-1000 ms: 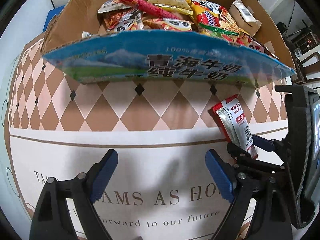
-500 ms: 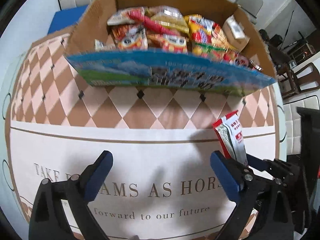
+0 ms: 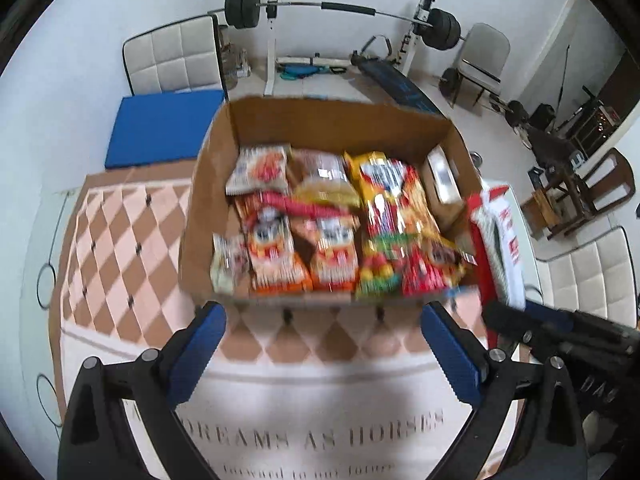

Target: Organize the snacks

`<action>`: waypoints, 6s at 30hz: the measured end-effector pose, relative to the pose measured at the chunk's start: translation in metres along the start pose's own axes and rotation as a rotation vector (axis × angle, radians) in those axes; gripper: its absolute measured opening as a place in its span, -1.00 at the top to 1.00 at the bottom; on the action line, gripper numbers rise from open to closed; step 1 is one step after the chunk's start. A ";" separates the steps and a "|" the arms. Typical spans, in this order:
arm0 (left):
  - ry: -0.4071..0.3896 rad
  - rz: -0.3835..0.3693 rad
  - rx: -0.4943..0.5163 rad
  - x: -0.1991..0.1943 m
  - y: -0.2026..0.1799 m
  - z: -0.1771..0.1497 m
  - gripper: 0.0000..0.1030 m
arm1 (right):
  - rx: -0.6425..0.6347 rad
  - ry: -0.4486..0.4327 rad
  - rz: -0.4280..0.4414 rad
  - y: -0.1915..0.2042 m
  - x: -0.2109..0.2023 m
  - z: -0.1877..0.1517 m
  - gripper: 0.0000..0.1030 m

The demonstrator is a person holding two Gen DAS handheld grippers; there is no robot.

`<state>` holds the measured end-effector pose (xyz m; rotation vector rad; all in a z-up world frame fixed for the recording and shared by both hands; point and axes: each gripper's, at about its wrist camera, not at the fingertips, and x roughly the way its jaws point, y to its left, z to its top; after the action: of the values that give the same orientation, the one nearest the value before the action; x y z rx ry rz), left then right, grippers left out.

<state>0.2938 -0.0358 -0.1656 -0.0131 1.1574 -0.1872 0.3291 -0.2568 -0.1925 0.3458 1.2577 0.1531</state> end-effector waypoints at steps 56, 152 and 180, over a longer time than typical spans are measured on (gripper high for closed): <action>-0.090 0.059 0.045 -0.083 -0.011 0.009 -0.94 | -0.047 -0.145 -0.174 0.020 -0.030 0.027 -0.86; -0.299 0.114 0.044 -0.176 -0.015 -0.044 -1.00 | -0.044 -0.425 -0.358 0.048 -0.154 -0.060 -0.96; -0.293 0.108 0.052 -0.176 -0.017 -0.046 -1.00 | -0.032 -0.426 -0.366 0.048 -0.157 -0.064 -0.97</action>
<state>0.1811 -0.0213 -0.0224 0.0660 0.8578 -0.1151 0.2234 -0.2483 -0.0516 0.1062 0.8761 -0.2060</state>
